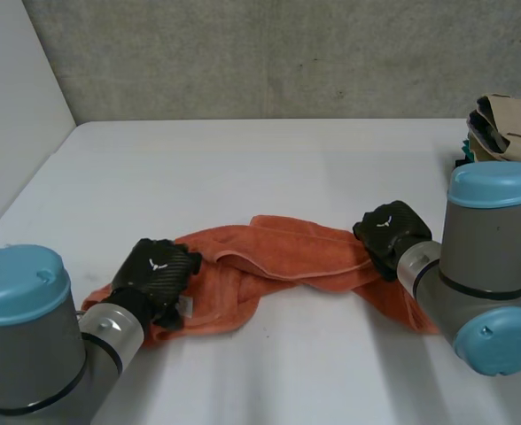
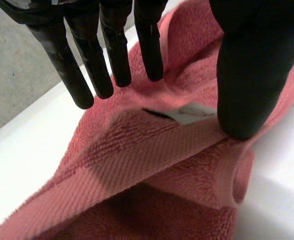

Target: Fold the laundry.

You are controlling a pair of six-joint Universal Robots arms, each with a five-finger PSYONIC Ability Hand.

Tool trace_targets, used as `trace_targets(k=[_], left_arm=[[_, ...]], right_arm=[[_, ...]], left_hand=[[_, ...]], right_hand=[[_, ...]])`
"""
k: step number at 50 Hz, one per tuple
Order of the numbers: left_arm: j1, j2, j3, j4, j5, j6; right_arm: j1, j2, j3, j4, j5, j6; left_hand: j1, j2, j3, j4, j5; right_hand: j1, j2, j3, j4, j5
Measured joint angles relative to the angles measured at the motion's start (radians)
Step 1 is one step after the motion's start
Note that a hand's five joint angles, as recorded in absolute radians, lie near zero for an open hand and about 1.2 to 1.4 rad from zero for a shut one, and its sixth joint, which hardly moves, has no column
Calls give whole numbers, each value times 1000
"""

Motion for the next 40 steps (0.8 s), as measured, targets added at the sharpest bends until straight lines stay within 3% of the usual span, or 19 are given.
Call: trace_targets(k=[12, 18, 25, 33, 38, 40], left_arm=[[19, -104, 50, 46, 1, 20], [32, -132, 86, 54, 3, 20], [52, -150, 166, 52, 6, 21], [141, -246, 510, 46, 9, 27], [197, -283, 786, 71, 9, 24], [216, -288, 895, 104, 8, 15]], right_arm=[[1, 5, 2, -2, 1, -2], [1, 25, 0, -6, 1, -7], [1, 70, -43, -8, 0, -39], [3, 108, -286, -93, 16, -136], [2, 102, -430, -277, 31, -152], [2, 84, -491, -436, 41, -156]], left_hand=[[193, 182, 177, 173, 158], [596, 598, 586, 594, 572], [597, 663, 652, 659, 597], [597, 665, 655, 660, 597], [597, 665, 655, 660, 597], [597, 665, 655, 660, 597]], right_hand=[[0, 0, 0, 0, 0], [0, 0, 0, 0, 0], [0, 0, 0, 0, 0], [0, 0, 0, 0, 0], [0, 0, 0, 0, 0], [0, 0, 0, 1, 1]])
